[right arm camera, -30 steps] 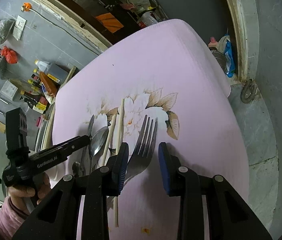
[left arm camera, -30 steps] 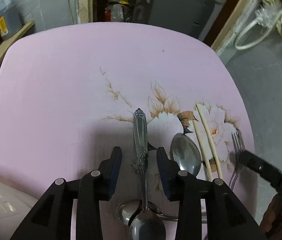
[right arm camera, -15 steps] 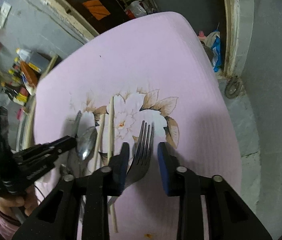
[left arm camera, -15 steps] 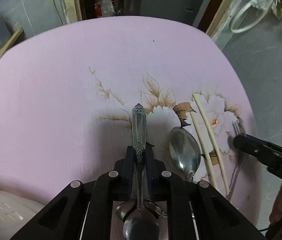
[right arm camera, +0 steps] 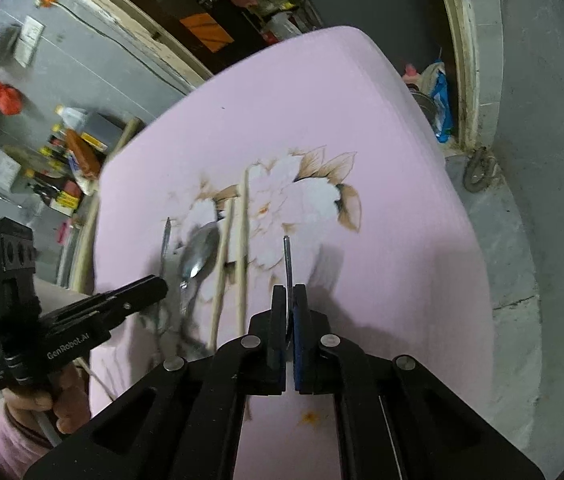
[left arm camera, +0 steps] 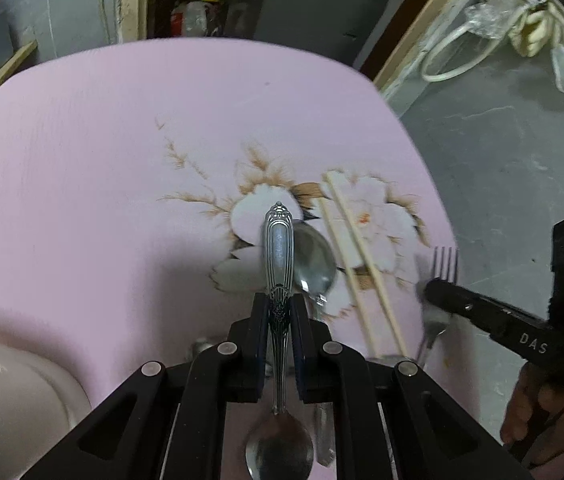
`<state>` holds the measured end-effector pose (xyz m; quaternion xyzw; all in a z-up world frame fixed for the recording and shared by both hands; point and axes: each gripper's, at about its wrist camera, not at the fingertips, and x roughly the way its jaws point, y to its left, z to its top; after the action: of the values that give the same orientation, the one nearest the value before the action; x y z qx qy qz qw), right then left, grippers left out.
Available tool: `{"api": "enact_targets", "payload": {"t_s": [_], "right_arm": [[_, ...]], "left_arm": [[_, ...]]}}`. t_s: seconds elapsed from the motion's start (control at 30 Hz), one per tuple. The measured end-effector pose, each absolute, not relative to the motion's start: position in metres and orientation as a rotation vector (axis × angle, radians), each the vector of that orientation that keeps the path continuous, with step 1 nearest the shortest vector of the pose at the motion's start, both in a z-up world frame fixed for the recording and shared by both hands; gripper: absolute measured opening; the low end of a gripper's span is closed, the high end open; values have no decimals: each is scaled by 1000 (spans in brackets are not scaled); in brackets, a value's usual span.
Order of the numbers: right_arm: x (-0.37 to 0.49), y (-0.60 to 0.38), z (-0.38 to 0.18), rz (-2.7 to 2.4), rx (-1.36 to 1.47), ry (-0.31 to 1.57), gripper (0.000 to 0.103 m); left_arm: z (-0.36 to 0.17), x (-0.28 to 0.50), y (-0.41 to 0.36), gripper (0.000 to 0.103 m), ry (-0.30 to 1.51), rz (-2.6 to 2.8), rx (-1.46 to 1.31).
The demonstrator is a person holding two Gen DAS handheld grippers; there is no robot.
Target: Organize utensils
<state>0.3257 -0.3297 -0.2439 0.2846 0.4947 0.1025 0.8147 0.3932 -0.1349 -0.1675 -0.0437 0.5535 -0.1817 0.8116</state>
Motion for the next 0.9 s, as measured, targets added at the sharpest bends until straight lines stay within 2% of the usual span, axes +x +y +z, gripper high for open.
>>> {"api": "enact_targets", "payload": {"t_s": [0.37, 0.9], "right_arm": [[288, -320, -205, 232, 546, 906, 2], [241, -305, -169, 186, 470, 813, 2]], "left_arm": [[-137, 346, -125, 10, 1046, -482, -96], [-110, 298, -111, 10, 902, -549, -86]]}}
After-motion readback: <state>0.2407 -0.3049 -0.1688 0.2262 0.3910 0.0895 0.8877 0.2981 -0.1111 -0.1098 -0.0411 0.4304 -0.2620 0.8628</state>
